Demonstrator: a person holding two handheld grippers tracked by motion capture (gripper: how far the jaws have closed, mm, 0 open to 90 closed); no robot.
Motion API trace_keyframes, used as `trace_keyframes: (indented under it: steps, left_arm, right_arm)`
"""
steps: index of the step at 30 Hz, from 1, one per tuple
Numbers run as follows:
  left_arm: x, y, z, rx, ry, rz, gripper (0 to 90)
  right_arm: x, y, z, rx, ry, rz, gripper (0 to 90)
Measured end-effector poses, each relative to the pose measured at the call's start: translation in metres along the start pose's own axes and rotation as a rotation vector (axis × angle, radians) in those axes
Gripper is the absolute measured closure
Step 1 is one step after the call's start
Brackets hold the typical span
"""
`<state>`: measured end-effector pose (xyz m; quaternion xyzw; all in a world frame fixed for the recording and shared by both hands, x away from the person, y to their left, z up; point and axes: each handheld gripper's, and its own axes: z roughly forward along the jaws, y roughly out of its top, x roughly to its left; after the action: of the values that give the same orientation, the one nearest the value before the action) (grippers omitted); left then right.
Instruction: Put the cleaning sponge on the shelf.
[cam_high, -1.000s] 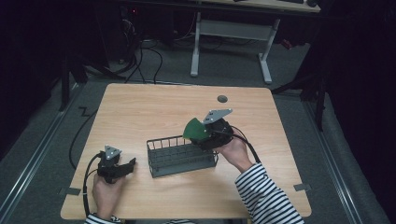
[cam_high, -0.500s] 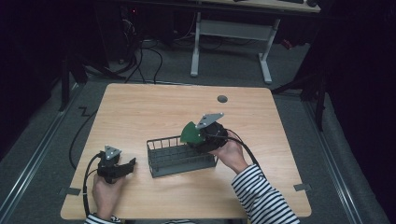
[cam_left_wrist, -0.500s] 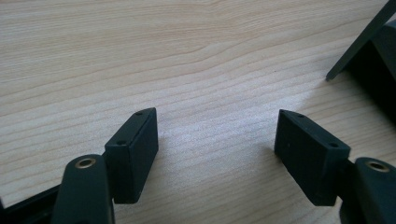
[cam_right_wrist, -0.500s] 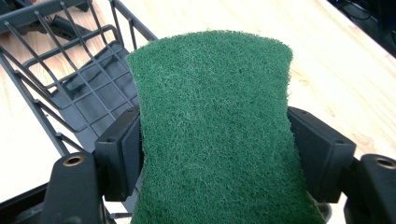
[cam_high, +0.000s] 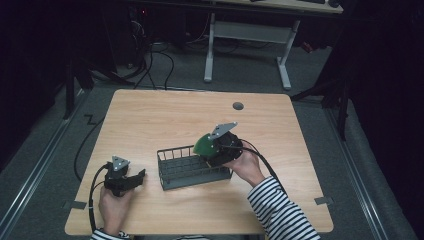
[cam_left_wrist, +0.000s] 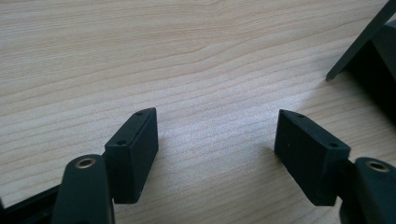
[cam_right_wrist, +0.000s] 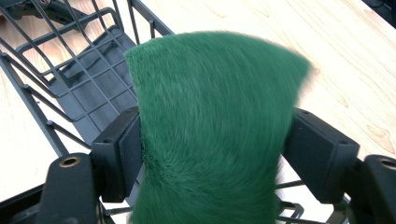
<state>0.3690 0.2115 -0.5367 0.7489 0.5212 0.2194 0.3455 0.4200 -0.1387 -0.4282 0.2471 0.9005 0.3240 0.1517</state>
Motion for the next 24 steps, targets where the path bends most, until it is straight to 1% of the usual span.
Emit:
trace_keyframes:
  steps: [2,4,5,12,14,17,21,24]
  left_arm:
    - [0.0000,0.0000,-0.0001,0.001,0.000,0.000,30.9]
    - [-0.0001,0.0000,0.0000,0.000,0.000,0.000,30.9]
    - [-0.0001,0.0000,0.0000,0.001,0.000,0.001,30.9]
    - [-0.0003,0.0000,0.0000,0.001,0.003,0.002,30.9]
    - [-0.0002,0.0000,0.0001,0.000,0.002,0.001,30.9]
    - [-0.0002,0.0000,0.0000,0.000,0.002,0.001,30.9]
    - [-0.0001,0.0000,0.0000,0.000,0.001,0.001,31.0]
    - [-0.0001,0.0000,0.0000,0.002,0.001,0.001,30.9]
  right_arm:
    - [-0.0002,-0.0007,-0.0001,-0.005,-0.001,-0.001,25.9]
    - [-0.0012,-0.0037,0.0001,-0.014,0.010,0.016,26.9]
    - [-0.0017,-0.0046,-0.0001,-0.014,0.014,0.017,27.0]
    - [0.0009,-0.0055,-0.0007,0.004,0.022,0.017,27.3]
    - [0.0018,-0.0061,0.0013,0.012,0.025,0.006,27.2]
    - [0.0032,-0.0065,0.0026,0.020,0.023,0.004,26.9]
    - [0.0034,-0.0061,0.0014,0.005,0.026,0.012,22.2]
    - [0.0033,-0.0061,0.0002,0.004,0.026,0.012,20.9]
